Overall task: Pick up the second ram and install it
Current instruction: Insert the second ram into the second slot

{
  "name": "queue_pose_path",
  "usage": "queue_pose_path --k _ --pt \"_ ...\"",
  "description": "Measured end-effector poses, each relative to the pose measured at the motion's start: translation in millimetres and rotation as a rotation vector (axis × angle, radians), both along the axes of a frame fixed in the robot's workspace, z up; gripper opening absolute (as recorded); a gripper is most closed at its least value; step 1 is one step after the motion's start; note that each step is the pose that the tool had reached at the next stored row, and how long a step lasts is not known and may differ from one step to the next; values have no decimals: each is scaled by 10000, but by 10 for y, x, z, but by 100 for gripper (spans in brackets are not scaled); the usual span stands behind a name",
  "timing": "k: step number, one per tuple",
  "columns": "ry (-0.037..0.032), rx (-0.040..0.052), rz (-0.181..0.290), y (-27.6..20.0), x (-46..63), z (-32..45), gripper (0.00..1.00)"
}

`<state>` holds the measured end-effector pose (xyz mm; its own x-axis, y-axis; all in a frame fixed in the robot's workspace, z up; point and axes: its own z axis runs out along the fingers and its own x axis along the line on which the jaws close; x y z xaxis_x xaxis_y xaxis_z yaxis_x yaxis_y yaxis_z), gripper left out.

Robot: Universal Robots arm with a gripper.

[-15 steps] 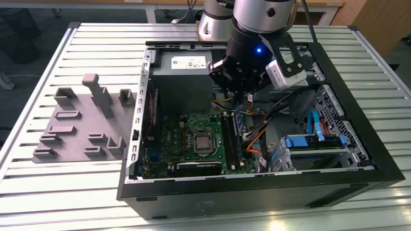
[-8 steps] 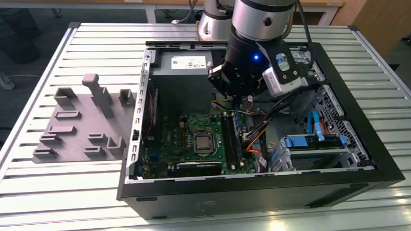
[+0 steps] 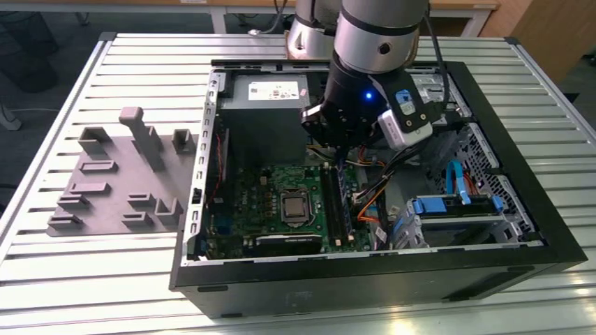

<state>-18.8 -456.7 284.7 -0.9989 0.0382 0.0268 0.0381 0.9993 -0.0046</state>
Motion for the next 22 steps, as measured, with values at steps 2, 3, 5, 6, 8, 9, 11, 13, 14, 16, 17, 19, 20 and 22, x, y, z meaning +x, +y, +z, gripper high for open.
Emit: queue_pose_path --k 2,3,5,6,8,9,11,13,14,16,17,19,20,22 --pt "0 -1 1 0 0 -36 14" --pt "0 0 0 0 0 -54 14" --pt "2 -1 -5 0 0 -91 14" --pt "2 0 -6 0 0 -110 14" --pt "2 0 -8 0 0 -146 14" --pt "2 0 -9 0 0 -164 14" --pt "3 0 -13 0 0 -200 14" --pt "6 -1 -16 0 0 -237 14" --pt "9 -1 -17 0 -1 -255 14" --pt "13 4 -20 0 -1 -275 14" --pt "13 5 -19 0 0 -275 14" --pt "13 10 -19 0 0 -275 14" --pt "12 12 -18 0 0 -279 14" --pt "25 11 -18 0 0 -306 14"
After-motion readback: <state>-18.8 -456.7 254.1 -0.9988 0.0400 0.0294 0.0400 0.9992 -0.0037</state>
